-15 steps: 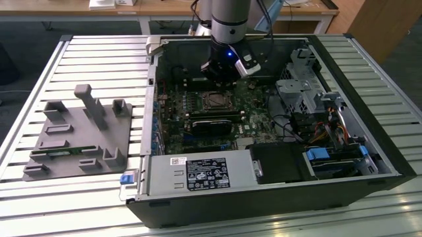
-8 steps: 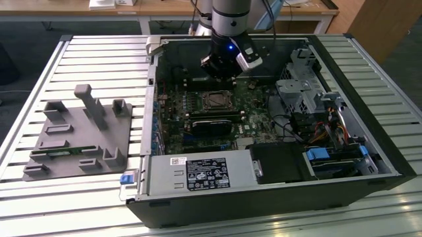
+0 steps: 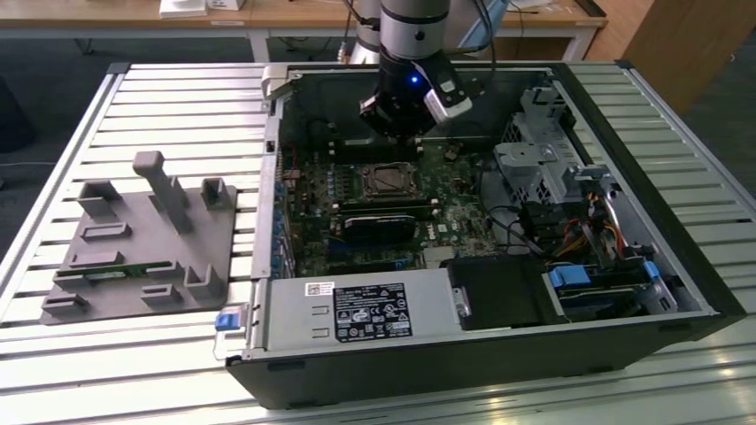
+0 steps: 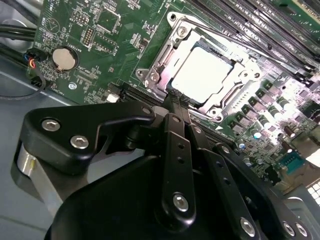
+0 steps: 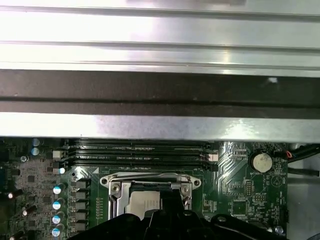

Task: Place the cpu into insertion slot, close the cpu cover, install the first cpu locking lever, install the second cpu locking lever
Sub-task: 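Install the second cpu locking lever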

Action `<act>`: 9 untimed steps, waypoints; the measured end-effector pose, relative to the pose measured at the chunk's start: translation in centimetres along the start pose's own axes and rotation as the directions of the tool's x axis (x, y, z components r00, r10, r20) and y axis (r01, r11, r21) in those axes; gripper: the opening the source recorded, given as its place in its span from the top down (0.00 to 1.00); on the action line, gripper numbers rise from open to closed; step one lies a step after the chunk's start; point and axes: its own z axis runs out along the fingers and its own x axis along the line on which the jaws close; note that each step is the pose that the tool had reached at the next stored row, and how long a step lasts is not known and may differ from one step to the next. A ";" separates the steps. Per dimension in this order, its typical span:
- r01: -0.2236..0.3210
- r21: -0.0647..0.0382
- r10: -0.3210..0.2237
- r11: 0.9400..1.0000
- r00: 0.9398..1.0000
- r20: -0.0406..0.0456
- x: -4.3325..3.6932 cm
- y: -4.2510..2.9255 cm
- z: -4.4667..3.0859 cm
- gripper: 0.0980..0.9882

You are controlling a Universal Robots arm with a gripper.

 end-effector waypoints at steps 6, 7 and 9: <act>0.000 0.000 0.000 1.000 1.000 0.000 0.00 -0.66 -0.02 0.99; 0.000 0.000 0.000 1.000 1.000 0.000 0.00 -0.80 -0.03 0.99; 0.000 0.000 0.000 1.000 1.000 0.000 0.00 -1.11 -0.04 0.99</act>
